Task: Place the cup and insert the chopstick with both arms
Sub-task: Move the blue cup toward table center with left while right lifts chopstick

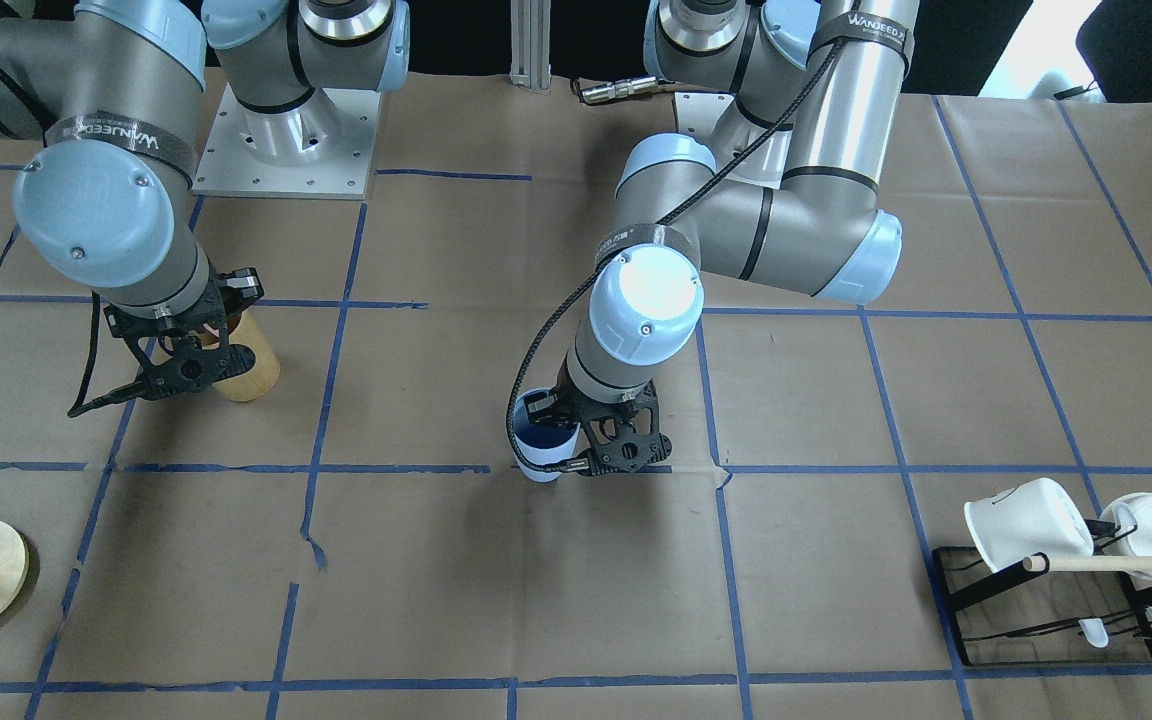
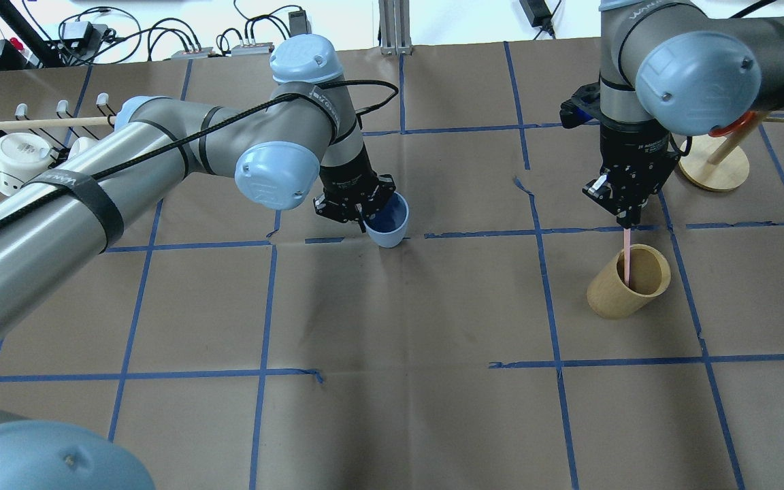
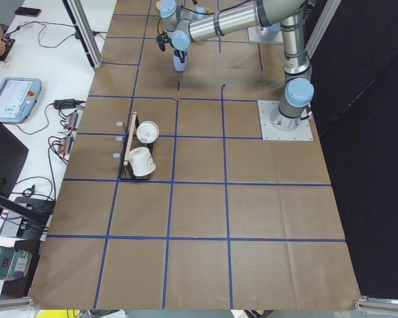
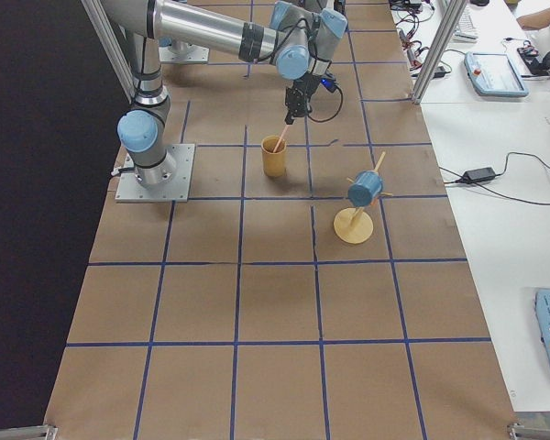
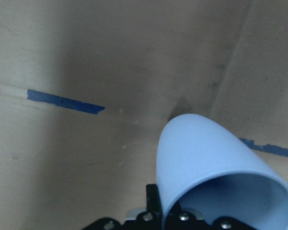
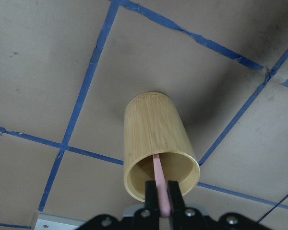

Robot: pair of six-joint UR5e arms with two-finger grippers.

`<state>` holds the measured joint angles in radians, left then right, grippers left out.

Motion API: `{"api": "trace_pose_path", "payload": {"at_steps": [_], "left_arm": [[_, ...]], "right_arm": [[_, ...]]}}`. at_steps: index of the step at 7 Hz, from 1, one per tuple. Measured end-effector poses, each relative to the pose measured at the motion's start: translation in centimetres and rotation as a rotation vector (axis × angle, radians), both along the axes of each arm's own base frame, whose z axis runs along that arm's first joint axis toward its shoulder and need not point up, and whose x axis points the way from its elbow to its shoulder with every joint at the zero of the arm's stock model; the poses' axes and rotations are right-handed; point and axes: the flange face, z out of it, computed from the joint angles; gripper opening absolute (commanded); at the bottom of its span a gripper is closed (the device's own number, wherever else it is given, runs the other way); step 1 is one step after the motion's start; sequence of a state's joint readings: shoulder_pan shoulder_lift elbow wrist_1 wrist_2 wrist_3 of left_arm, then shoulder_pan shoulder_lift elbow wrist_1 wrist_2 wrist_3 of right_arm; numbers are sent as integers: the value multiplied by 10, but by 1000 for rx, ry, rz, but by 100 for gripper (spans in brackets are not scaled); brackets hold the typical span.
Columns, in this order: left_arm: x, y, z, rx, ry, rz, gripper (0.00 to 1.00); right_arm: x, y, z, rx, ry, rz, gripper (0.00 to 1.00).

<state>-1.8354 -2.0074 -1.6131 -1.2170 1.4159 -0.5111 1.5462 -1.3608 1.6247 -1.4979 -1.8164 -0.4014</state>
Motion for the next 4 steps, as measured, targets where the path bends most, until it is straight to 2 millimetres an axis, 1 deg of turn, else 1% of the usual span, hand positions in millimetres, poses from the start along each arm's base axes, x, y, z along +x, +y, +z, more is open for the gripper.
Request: {"api": "trace_pose_path", "payload": {"at_steps": [1, 2, 3, 4], "left_arm": [[-6, 4, 1, 3, 8, -6, 45], [-8, 6, -3, 11, 9, -8, 81], [-9, 4, -9, 17, 8, -7, 89], [-10, 1, -12, 19, 7, -6, 96]], "right_arm": [[-1, -1, 6, -12, 12, 3, 8], [-3, -3, 16, -32, 24, 3, 8], [-3, -6, 31, -61, 29, -1, 7], [-3, -10, 52, -103, 29, -4, 7]]}}
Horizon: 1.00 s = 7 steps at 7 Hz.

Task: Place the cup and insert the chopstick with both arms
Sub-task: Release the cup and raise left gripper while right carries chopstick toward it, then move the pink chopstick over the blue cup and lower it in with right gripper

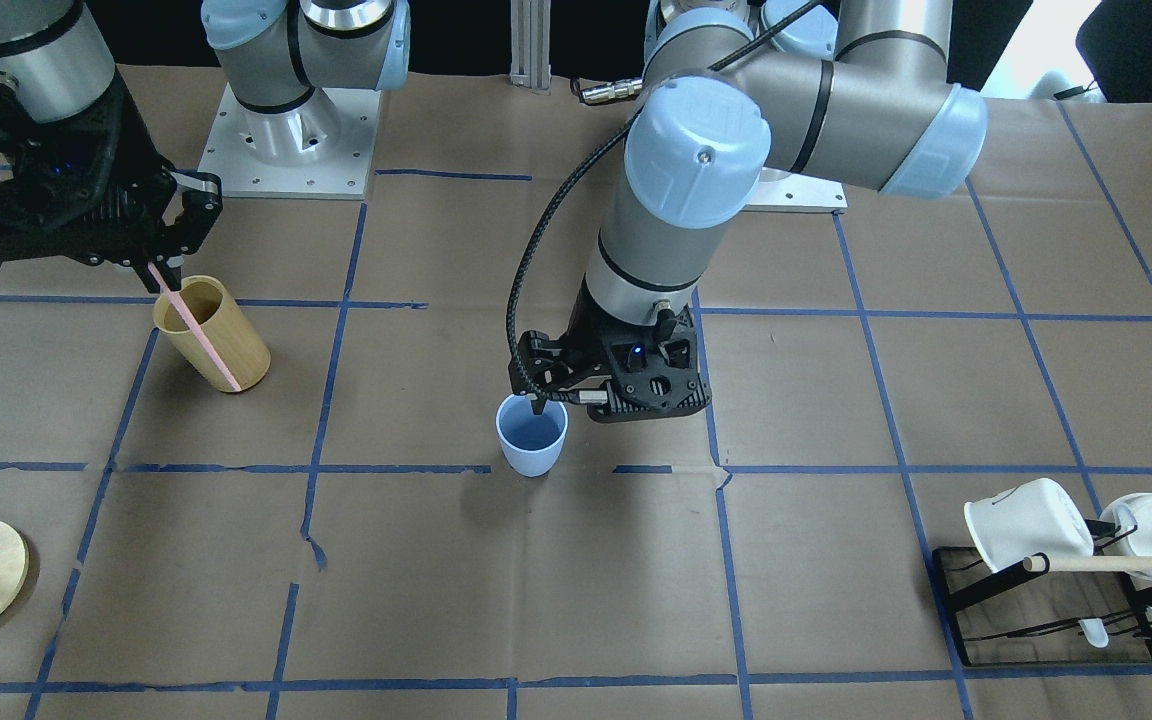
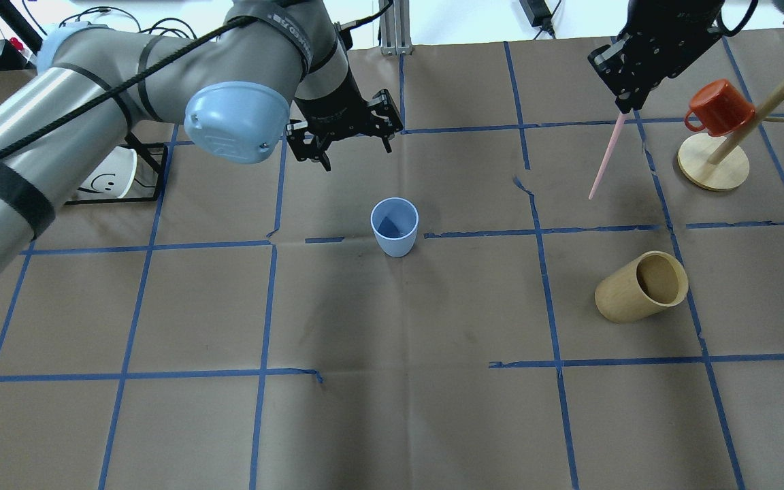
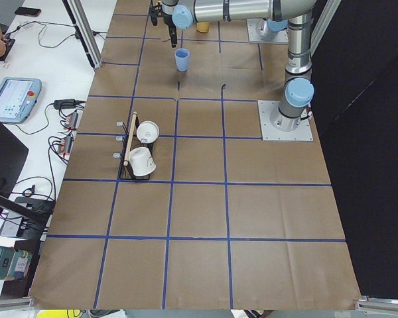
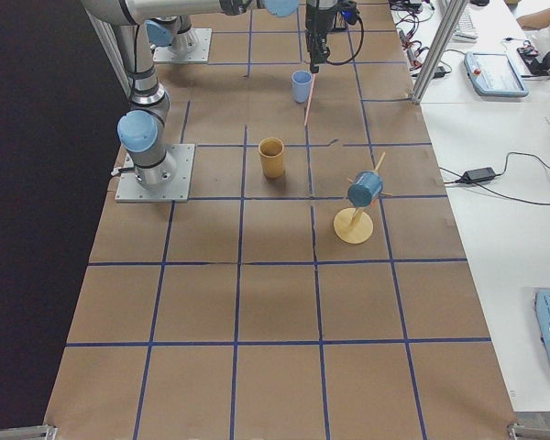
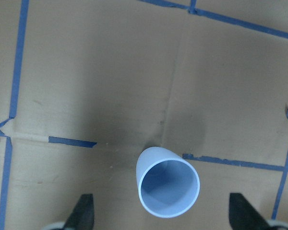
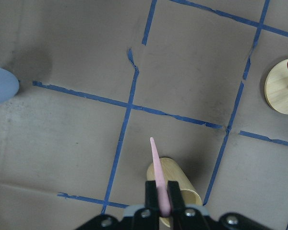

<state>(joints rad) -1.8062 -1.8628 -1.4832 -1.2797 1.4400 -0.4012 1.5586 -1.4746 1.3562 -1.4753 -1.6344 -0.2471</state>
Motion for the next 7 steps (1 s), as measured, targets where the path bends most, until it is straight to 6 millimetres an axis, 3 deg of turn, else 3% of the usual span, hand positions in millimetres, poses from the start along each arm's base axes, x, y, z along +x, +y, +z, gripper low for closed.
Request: {"api": "trace_pose_path", "payload": {"at_steps": [2, 5, 7], "left_arm": [[39, 19, 42, -15, -20, -77, 100], [126, 32, 76, -2, -114, -154, 100], [157, 43, 89, 17, -123, -189, 100]], "right_arm": [[8, 6, 14, -27, -76, -56, 7], [30, 6, 46, -85, -224, -143, 7], [73, 5, 46, -104, -289, -176, 7]]}}
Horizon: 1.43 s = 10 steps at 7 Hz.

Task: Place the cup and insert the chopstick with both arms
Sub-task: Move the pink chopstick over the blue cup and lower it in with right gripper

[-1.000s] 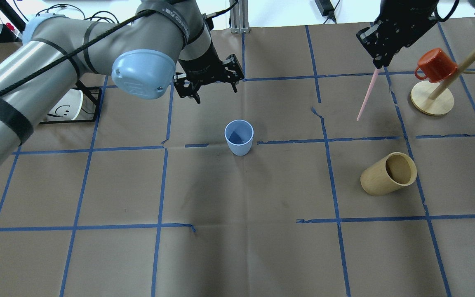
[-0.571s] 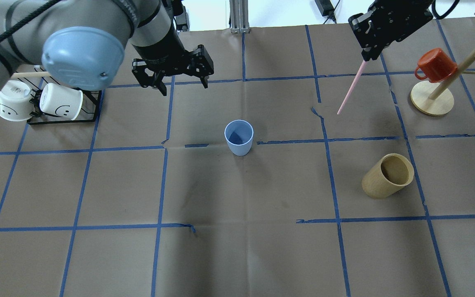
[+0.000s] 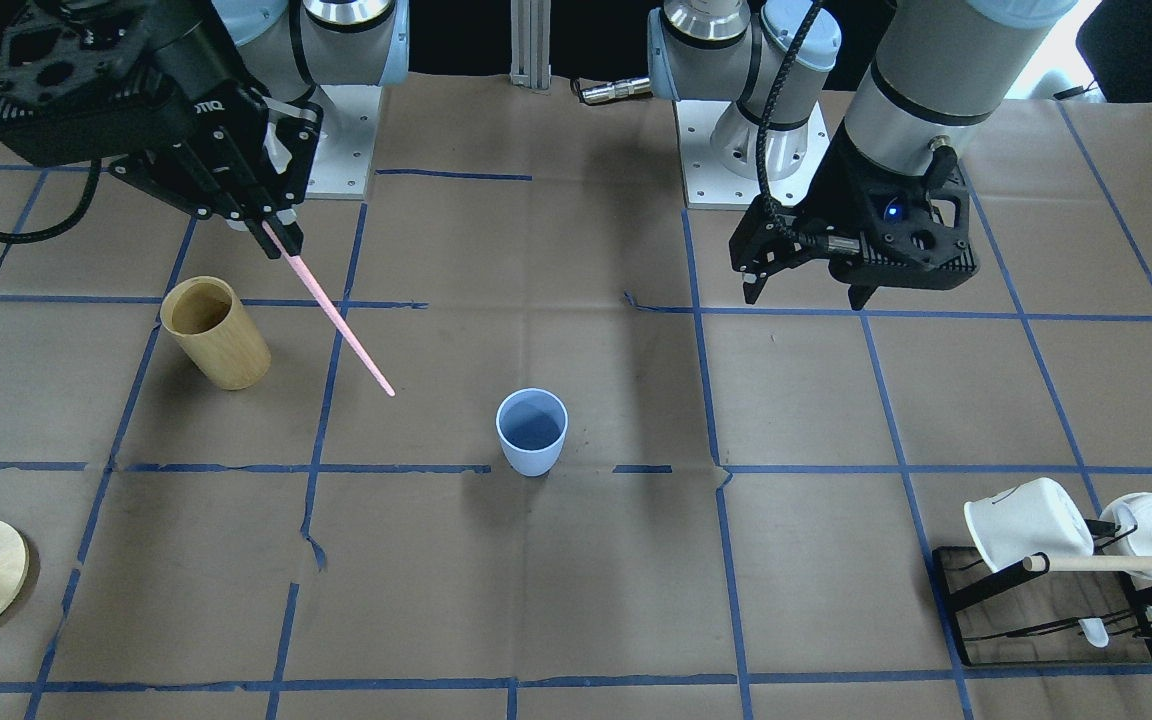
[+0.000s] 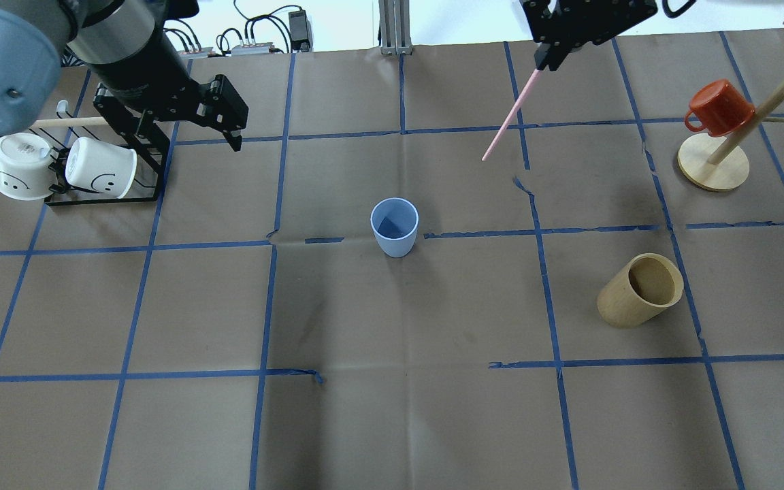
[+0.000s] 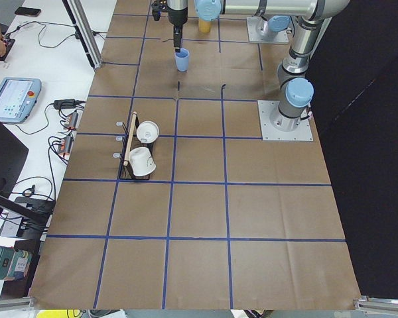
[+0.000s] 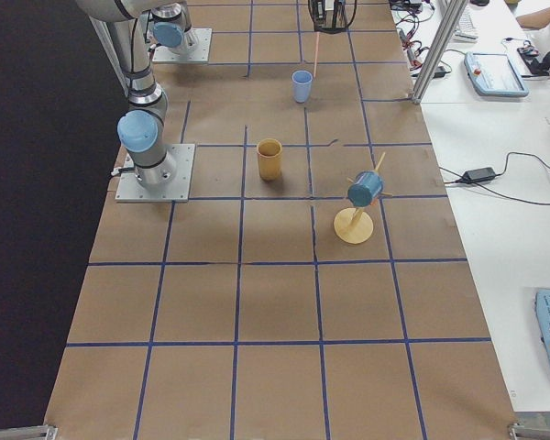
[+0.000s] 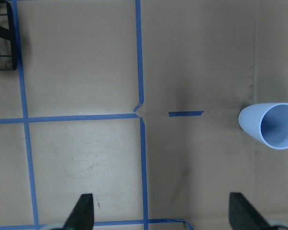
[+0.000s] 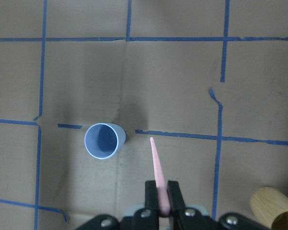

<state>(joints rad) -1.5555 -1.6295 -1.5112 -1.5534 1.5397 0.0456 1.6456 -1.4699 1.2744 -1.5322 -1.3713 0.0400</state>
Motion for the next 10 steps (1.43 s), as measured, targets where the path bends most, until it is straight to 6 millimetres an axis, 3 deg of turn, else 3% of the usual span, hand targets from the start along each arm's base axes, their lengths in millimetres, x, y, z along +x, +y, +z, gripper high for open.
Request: {"api": "trace_pose_path", "payload": {"at_steps": [3, 5, 10], "left_arm": [[8, 4, 10, -5, -2, 11, 100], [9, 5, 9, -5, -5, 13, 100], [10, 5, 9, -6, -5, 14, 100]], "right_arm": [[71, -12, -39, 21, -18, -10, 7], [100, -14, -67, 59, -9, 3, 7], [117, -8, -135, 73, -6, 17, 8]]}}
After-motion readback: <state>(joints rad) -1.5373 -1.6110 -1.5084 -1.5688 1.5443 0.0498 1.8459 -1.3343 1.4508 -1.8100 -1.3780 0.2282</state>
